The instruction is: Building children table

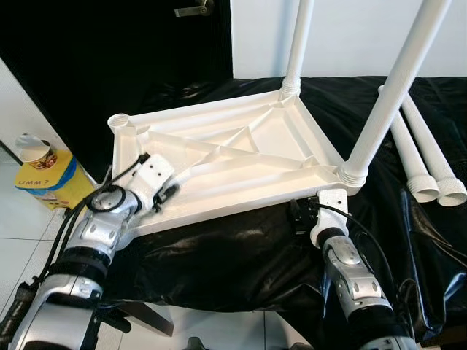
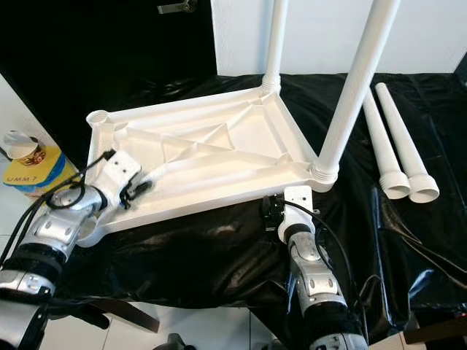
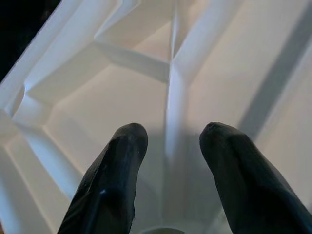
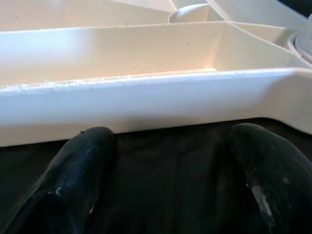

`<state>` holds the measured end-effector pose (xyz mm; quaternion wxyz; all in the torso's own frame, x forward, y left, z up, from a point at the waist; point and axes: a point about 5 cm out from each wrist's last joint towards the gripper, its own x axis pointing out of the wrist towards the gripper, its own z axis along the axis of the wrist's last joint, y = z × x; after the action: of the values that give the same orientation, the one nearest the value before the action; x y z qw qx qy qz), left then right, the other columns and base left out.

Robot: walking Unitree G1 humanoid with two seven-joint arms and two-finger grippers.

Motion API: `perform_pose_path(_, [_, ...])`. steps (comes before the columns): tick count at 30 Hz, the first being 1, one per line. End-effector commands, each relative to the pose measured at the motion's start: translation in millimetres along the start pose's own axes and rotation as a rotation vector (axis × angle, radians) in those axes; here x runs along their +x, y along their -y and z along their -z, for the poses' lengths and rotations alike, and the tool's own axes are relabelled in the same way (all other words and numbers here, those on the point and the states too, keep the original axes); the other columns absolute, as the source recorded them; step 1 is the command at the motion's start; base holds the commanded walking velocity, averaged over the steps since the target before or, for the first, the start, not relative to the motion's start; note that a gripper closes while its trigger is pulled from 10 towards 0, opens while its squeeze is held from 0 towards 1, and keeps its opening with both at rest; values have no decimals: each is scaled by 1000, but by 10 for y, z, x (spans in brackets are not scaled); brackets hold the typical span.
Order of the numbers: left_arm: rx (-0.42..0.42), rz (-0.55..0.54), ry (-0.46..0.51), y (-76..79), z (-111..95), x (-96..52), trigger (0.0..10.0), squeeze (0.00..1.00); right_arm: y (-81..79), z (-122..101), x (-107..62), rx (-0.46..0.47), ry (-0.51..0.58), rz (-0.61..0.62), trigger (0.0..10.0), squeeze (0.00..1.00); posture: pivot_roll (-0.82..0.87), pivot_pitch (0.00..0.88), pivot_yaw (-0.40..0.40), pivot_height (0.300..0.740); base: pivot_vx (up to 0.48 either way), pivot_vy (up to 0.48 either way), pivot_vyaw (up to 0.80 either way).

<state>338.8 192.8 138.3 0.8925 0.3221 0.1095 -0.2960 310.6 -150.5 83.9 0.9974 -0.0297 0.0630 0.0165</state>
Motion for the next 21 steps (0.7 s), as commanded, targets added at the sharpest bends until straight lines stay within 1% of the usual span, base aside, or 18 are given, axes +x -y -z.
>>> perform_pose_path(1, [1, 127, -19, 152, 56, 2, 10000, 0, 6, -56, 32, 4, 27, -1, 10000, 0, -10, 28, 0, 740, 0, 0, 0])
perform_pose_path(2, [1, 127, -19, 152, 56, 2, 10000, 0, 6, -56, 32, 4, 27, -1, 10000, 0, -10, 28, 0, 740, 0, 0, 0])
perform_pose_path(4, [-6, 267, 2, 357, 41, -52, 10000, 0, 23, -102, 86, 3, 36, -6, 10000, 0, -4, 25, -5, 740, 0, 0, 0])
perform_pose_path(5, [-20, 353, 17, 497, 16, -100, 10000, 0, 26, -122, 112, 3, 39, -9, 10000, 0, 0, 24, -8, 740, 0, 0, 0])
perform_pose_path(6, [-20, 353, 17, 497, 16, -100, 10000, 0, 26, -122, 112, 3, 39, -9, 10000, 0, 0, 24, -8, 740, 0, 0, 0])
perform_pose_path(7, [-29, 414, 32, 603, -12, -141, 10000, 0, 26, -138, 131, 3, 43, -13, 10000, 0, 1, 23, -8, 740, 0, 0, 0])
perform_pose_path(8, [-29, 414, 32, 603, -12, -141, 10000, 0, 26, -138, 131, 3, 43, -13, 10000, 0, 1, 23, -8, 740, 0, 0, 0])
perform_pose_path(9, [-47, 465, 55, 709, -60, -172, 10000, 0, 31, -155, 155, 3, 45, -11, 10000, 0, 4, 20, -11, 740, 0, 0, 0])
perform_pose_path(10, [-47, 465, 55, 709, -60, -172, 10000, 0, 31, -155, 155, 3, 45, -11, 10000, 0, 4, 20, -11, 740, 0, 0, 0])
perform_pose_path(11, [-57, 493, 70, 771, -92, -192, 10000, 0, 36, -165, 169, 4, 46, -9, 10000, 0, 5, 19, -12, 740, 0, 0, 0])
perform_pose_path(12, [-57, 493, 70, 771, -92, -192, 10000, 0, 36, -165, 169, 4, 46, -9, 10000, 0, 5, 19, -12, 740, 0, 0, 0])
perform_pose_path(14, [-96, 543, 107, 924, -180, -203, 10000, 0, 52, -184, 203, -6, 51, 2, 10000, 0, 7, 14, -11, 740, 0, 0, 0])
perform_pose_path(15, [-96, 543, 107, 924, -180, -203, 10000, 0, 52, -184, 203, -6, 51, 2, 10000, 0, 7, 14, -11, 740, 0, 0, 0])
perform_pose_path(17, [-133, 581, 141, 1108, -281, -197, 10000, 0, 86, -200, 232, -15, 58, 15, 10000, 0, 7, 16, -8, 740, 0, 0, 0])
perform_pose_path(18, [-133, 581, 141, 1108, -281, -197, 10000, 0, 86, -200, 232, -15, 58, 15, 10000, 0, 7, 16, -8, 740, 0, 0, 0])
perform_pose_path(19, [-146, 589, 150, 1173, -320, -198, 10000, 0, 104, -202, 242, -18, 60, 22, 10000, 0, 7, 16, -8, 740, 0, 0, 0])
perform_pose_path(20, [-146, 589, 150, 1173, -320, -198, 10000, 0, 104, -202, 242, -18, 60, 22, 10000, 0, 7, 16, -8, 740, 0, 0, 0])
perform_pose_path(21, [-160, 600, 165, 1251, -373, -192, 10000, 0, 130, -202, 249, -20, 62, 33, 10000, 0, 7, 22, -5, 740, 0, 0, 0])
